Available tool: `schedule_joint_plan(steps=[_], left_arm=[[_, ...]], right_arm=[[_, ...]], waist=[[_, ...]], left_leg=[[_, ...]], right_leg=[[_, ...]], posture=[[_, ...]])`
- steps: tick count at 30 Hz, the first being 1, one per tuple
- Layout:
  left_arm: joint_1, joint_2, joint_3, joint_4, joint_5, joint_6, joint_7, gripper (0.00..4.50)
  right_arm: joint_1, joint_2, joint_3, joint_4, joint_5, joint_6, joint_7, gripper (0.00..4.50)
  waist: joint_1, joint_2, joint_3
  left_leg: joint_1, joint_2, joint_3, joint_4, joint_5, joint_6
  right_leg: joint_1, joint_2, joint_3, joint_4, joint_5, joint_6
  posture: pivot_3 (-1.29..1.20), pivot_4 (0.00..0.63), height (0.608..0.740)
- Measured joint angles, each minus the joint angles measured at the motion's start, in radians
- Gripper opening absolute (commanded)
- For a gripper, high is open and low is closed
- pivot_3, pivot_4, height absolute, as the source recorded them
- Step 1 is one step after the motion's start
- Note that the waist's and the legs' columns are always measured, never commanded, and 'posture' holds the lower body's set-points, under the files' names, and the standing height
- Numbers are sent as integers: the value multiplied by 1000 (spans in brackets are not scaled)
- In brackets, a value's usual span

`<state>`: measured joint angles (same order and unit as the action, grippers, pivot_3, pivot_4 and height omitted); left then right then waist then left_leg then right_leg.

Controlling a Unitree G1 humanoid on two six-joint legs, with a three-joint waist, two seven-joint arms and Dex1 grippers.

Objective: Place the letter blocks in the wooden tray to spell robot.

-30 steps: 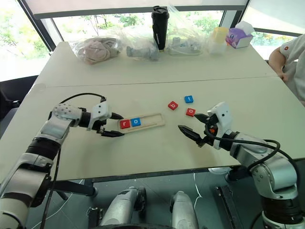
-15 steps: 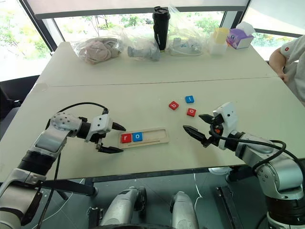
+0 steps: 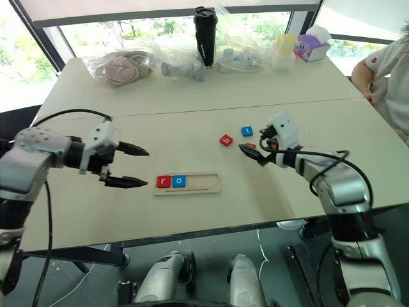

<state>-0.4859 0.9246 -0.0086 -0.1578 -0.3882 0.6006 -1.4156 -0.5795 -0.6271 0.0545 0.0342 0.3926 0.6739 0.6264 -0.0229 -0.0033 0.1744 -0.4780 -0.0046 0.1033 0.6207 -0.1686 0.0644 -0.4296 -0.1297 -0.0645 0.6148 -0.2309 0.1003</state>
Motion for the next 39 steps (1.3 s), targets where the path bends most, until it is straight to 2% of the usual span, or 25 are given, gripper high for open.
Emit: schedule_joint_plan(steps=[2,6,12,17,20,24,25,27,30,33,36,39], left_arm=[[44,-2,37,-68,-51,67,44,4474],[73,-51,111,-85,-61,115,221,4474],[136,-101,194,-160,-87,168,399,4474],[154,-106,218,-204,-122,193,472,4474],[157,-117,218,-207,-126,197,506,4500],[158,-124,212,-208,-126,196,531,4500],[158,-124,209,-208,-126,195,534,4500],[158,-124,198,-208,-126,192,536,4500],[153,-141,171,-208,-126,180,537,4500],[146,-145,136,-212,-128,175,530,4500],[139,-138,97,-220,-123,163,518,4500],[135,-135,67,-214,-113,143,504,4500]], right_arm=[[-93,38,57,147,-54,-33,32,4500],[-236,107,123,402,-141,-117,87,4500],[-316,161,158,605,-217,-173,168,4500],[-366,202,166,730,-272,-235,187,4500],[-409,240,153,814,-291,-264,173,3603],[-422,256,148,847,-328,-300,155,1493],[-422,258,146,845,-333,-301,153,1152],[-420,265,143,841,-342,-301,139,1164],[-392,268,116,794,-345,-291,93,1164],[-320,250,51,616,-321,-209,40,1164],[-170,244,-94,221,-215,62,-37,1164],[-12,308,-244,-191,-138,423,-164,1164]], waist=[[3,0,0],[13,0,1],[4,0,1],[4,0,1],[1,0,1],[1,0,1],[1,0,1],[1,0,1],[4,0,1],[11,0,1],[15,0,1],[13,0,0]], left_leg=[[0,0,0,1,0,0],[0,0,-1,4,1,-1],[0,0,0,4,1,-1],[1,1,0,2,3,-6],[2,2,0,1,3,-6],[2,2,1,-2,7,-11],[3,2,1,-4,7,-13],[4,2,1,-6,8,-14],[5,3,1,-7,9,-16],[2,3,0,-8,10,-16],[1,3,0,-8,9,-16],[0,3,0,-11,7,-13]], right_leg=[[0,1,0,1,0,0],[1,4,-1,2,0,0],[2,4,-1,2,3,4],[0,5,-1,4,3,5],[0,6,-1,5,3,5],[-1,7,-1,5,3,5],[-1,7,-1,5,3,5],[-1,7,-1,5,3,5],[-1,7,-1,6,3,5],[-4,6,0,6,3,4],[-6,3,0,8,3,4],[-9,2,0,9,2,2]], posture=[[0,150,740],[0,150,740],[0,150,740],[0,150,740],[0,150,740],[0,150,740],[0,150,740],[0,150,740],[0,150,740],[0,150,740],[0,150,740],[0,150,740]])
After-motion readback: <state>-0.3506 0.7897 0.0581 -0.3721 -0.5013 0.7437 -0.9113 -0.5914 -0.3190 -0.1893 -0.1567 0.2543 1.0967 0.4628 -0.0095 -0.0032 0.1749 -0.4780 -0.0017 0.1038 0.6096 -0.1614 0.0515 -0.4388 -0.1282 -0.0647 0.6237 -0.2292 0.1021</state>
